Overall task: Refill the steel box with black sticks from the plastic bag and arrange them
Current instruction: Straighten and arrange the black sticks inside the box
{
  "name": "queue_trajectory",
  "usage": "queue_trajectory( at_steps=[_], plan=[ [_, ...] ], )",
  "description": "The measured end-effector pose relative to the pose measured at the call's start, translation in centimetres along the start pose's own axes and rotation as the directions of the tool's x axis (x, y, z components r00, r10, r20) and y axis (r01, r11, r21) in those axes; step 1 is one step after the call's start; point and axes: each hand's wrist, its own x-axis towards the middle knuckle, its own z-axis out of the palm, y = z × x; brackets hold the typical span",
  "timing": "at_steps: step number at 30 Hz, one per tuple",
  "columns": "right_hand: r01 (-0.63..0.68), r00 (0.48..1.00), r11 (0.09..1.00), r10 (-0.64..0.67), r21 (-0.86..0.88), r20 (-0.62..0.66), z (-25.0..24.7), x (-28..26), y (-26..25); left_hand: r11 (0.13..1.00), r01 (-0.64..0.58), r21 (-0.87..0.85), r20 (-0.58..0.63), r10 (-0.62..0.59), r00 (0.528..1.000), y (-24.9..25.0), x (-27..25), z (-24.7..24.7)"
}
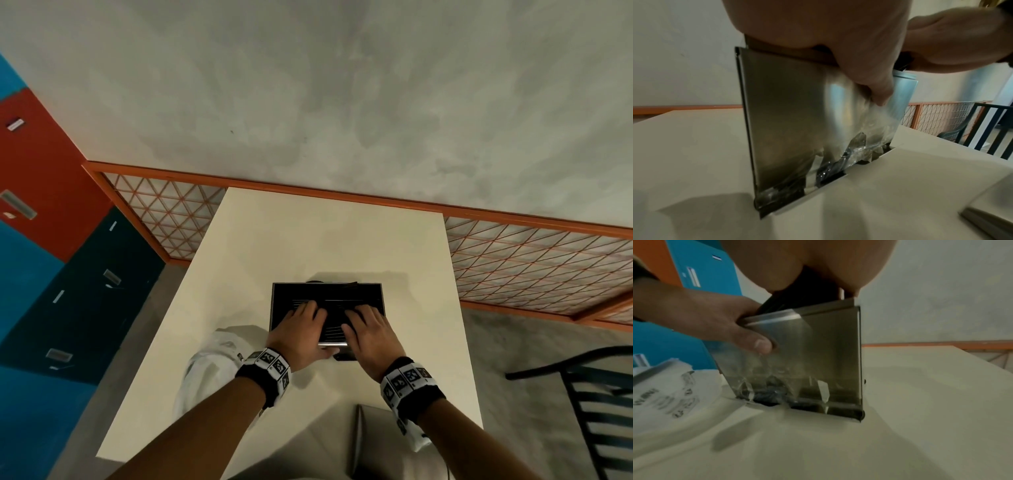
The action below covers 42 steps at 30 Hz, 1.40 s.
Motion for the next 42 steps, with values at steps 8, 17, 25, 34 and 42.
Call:
queue_trajectory(
  at_steps=[8, 17, 25, 34, 42],
  plan=[
    [0.020, 1.000, 0.997, -0.020, -0.076, 0.004, -1.4, -0.2, -0.4, 0.999, -0.045, 0.028, -0.012, 0.046, 0.999, 0.4, -1.1, 0.2],
    [0.195, 0.969, 0.974, -0.210, -0.117, -0.128, -4.7, 3.8, -1.5, 1.000, -0.031, 0.002, 0.018, 0.031, 0.999, 0.5, -0.9, -0.2],
    [0.340, 0.923, 0.899, -0.263, -0.277, 0.280, -3.5, 6.4, -1.8, 0.998, -0.032, -0.046, 0.042, 0.034, 0.999, 0.1, -0.3, -0.6],
    [0.198, 0.903, 0.907, -0.022, -0.371, 0.428, -1.3, 6.7, -2.2, 0.995, -0.096, 0.025, -0.102, 0.098, 0.990, -0.1, -0.8, 0.1],
    [0.060, 0.847, 0.921, 0.157, -0.385, 0.508, -0.9, 8.3, -2.2, 0.996, -0.094, 0.009, -0.156, 0.094, 0.983, 0.5, -2.0, 0.7]
  ],
)
